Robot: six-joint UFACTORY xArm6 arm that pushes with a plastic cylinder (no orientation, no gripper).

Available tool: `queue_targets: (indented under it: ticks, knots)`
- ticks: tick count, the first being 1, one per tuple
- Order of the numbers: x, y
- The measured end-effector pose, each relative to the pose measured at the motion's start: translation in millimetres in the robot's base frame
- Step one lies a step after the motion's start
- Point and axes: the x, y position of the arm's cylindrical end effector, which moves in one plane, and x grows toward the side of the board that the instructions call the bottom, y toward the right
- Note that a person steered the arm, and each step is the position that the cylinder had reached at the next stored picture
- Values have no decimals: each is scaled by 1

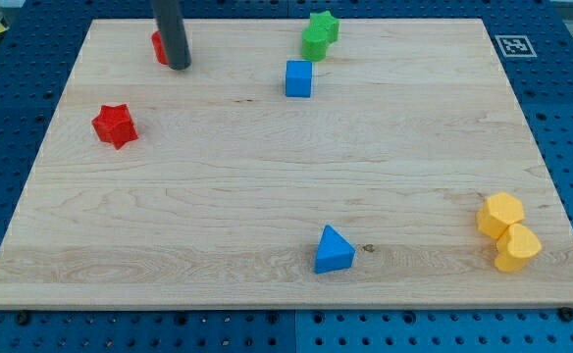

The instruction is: Move the green circle to the right

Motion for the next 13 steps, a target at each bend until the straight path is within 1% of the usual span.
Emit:
queue_targets:
  ticks: [1,3,4,5,6,7,8,9,10,12,13]
  knots:
    - [-23,-2]
    - [-31,-3]
    - [-17,13]
    - [24,44]
    - [50,65]
    - [50,65]
    - [38,66]
    - [2,70]
    - [-27,98]
    - [-50,170]
    - [-39,180]
